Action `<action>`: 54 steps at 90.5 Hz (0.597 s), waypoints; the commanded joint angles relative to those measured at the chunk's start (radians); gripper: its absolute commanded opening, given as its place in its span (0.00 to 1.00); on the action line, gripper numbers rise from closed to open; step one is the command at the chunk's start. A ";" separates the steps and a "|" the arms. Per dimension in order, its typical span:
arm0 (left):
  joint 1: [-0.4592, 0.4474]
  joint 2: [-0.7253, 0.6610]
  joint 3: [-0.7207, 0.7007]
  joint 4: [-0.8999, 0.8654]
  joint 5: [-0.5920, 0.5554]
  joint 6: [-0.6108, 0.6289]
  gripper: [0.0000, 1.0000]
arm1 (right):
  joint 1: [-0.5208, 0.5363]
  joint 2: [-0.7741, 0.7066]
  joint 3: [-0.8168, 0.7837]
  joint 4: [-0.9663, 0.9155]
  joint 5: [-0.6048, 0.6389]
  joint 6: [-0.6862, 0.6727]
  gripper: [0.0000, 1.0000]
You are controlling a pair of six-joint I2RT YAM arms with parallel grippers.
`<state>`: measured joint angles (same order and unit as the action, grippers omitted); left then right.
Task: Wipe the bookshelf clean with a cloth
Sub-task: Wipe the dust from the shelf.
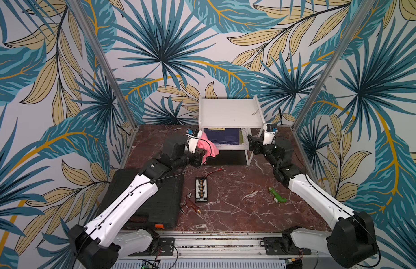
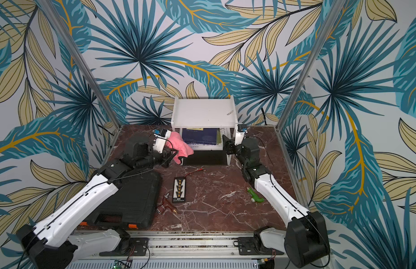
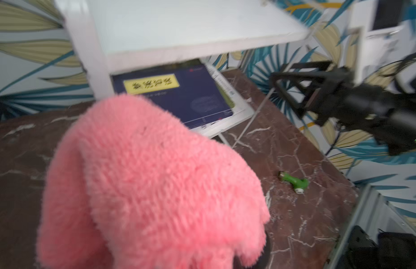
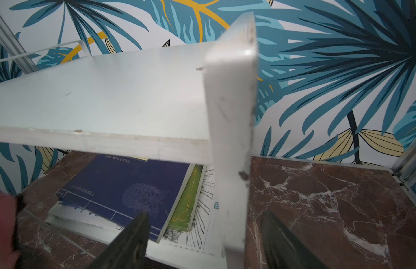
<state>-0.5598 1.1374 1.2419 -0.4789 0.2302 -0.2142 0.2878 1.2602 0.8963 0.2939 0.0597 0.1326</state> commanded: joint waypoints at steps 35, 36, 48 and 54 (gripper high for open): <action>-0.015 0.615 0.935 -0.333 -0.195 0.211 0.00 | 0.002 -0.045 -0.036 0.037 0.040 0.006 0.78; -0.015 0.628 0.954 -0.349 -0.212 0.210 0.00 | 0.002 -0.045 -0.036 0.037 0.041 0.005 0.78; -0.017 0.665 1.001 -0.415 -0.378 0.204 0.00 | 0.001 -0.050 -0.034 0.036 0.047 -0.004 0.78; -0.018 0.634 0.957 -0.405 -0.438 0.201 0.00 | 0.002 -0.047 -0.033 0.031 0.051 -0.011 0.78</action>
<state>-0.5789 1.8442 2.1983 -0.7929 -0.0212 -0.0288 0.2878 1.2266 0.8787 0.3096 0.0898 0.1314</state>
